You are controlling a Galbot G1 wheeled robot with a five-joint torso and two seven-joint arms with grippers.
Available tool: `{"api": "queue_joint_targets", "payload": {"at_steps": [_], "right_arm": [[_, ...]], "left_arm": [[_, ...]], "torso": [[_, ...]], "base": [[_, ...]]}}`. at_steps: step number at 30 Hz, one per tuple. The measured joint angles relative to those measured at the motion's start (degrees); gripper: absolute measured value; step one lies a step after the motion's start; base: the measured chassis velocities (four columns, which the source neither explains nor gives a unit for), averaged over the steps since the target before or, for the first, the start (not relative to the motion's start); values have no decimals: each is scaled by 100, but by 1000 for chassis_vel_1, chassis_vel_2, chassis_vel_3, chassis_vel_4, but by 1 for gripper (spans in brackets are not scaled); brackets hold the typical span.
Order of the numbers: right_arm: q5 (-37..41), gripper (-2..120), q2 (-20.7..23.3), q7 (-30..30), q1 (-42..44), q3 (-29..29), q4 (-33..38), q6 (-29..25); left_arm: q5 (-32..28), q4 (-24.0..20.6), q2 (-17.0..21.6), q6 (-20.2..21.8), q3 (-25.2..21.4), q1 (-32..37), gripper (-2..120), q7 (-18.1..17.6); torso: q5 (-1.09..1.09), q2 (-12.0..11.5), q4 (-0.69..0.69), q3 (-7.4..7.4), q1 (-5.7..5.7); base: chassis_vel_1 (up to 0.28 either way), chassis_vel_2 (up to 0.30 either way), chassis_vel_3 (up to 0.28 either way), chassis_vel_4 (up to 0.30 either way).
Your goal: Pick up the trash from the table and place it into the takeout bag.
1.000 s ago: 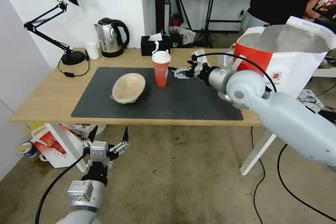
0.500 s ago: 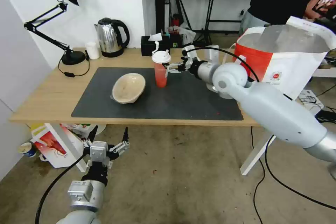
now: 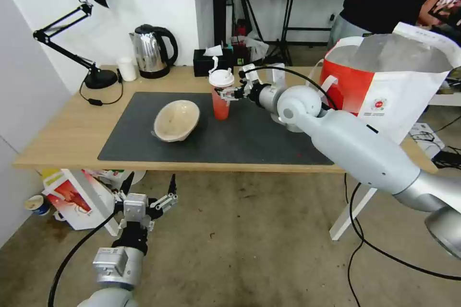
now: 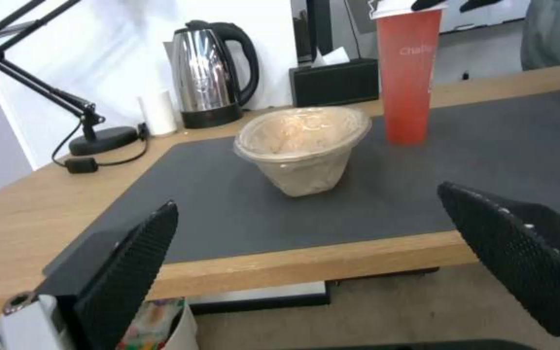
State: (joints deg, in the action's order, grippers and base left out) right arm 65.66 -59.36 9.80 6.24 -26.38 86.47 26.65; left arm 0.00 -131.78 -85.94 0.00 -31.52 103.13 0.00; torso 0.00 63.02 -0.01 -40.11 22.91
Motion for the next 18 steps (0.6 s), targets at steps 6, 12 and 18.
{"api": "queue_joint_targets", "payload": {"at_steps": [6, 12, 18], "right_arm": [[-51, 100, -163, -52, -16, 2, -205, -9], [-80, 100, -231, -98, -32, 7, -314, -16], [-123, 100, -328, -202, -103, -20, -561, -37]], "left_arm": [[0, 0, 0, 0, 0, 0, 100, 0], [0, 0, 0, 0, 0, 0, 100, 0], [0, 0, 0, 0, 0, 0, 100, 0]], "torso": [[-1, 0, 1, 0, 0], [-1, 0, 1, 0, 0], [0, 0, 0, 0, 0]], "base": [[0, 0, 0, 0], [0, 0, 0, 0], [0, 0, 0, 0]]}}
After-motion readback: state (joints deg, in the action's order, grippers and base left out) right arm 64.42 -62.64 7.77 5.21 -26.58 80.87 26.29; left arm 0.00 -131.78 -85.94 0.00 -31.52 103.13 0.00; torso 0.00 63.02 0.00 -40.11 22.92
